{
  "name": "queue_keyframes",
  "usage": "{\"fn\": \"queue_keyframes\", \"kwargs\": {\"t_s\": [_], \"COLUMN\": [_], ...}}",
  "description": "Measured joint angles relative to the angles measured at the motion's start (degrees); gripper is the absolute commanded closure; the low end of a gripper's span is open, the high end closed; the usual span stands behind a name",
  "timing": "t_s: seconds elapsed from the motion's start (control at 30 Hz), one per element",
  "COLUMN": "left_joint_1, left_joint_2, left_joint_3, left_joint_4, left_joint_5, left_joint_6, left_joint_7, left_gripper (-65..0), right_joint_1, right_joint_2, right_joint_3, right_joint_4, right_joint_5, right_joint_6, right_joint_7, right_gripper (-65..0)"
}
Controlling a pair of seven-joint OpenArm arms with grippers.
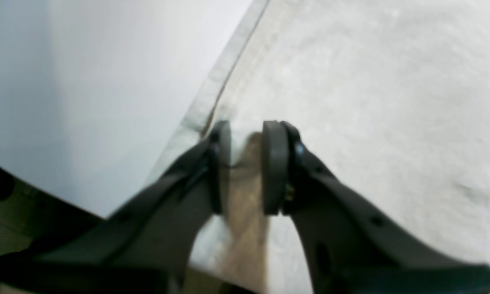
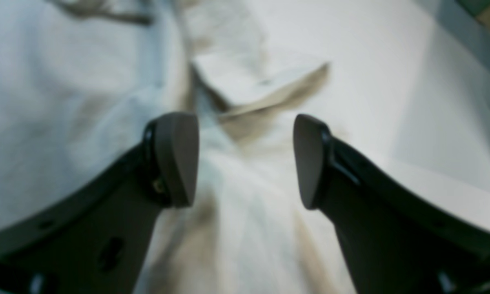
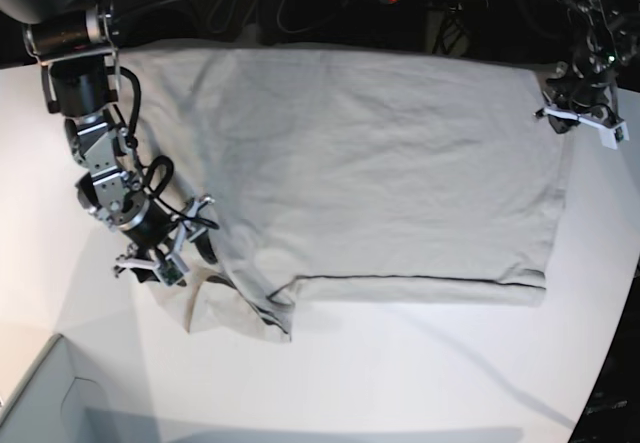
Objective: Layout the t-shirt on the table in an organized manner, then fold the t-shirt properly
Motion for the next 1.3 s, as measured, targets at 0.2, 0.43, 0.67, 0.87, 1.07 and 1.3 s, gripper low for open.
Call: {"fn": "queue_keyframes", "kwargs": {"t_s": [0.2,0.43,0.67,0.87,1.07,1.3], "left_joint_1": [0.0,0.0,0.0,0.0,0.0,0.0], "left_joint_2": [0.0,0.0,0.0,0.0,0.0,0.0], "left_joint_3": [0.0,0.0,0.0,0.0,0.0,0.0], "left_joint_4": [0.0,0.0,0.0,0.0,0.0,0.0], "left_joint_5": [0.0,-0.2,-0.2,-0.2,-0.2,-0.2], "left_joint_6": [0.0,0.0,0.0,0.0,0.0,0.0], "left_joint_7": [0.0,0.0,0.0,0.0,0.0,-0.1], "left_gripper": [-13.8,-13.8,-13.8,-13.8,-13.8,-13.8], "right_joint_1": [1.2,7.2,8.9,9.7,10.6,11.1], "right_joint_2": [-0.6,-2.6,-2.9,-3.5,-4.5,-4.4], "right_joint_3": [0.0,-0.1,0.0,0.0,0.0,0.1], "right_joint_4": [-0.1,-8.6,-12.5,-12.5,-12.5,-14.5], "right_joint_5": [0.0,0.2,0.2,0.2,0.2,0.2], "right_joint_6": [0.0,0.0,0.0,0.0,0.0,0.0], "right_joint_7": [-4.0,-6.4,-6.9,-6.9,-6.9,-6.9], "right_gripper": [-34.1,-34.0,-32.0,-20.2,-12.7,-2.9]}}
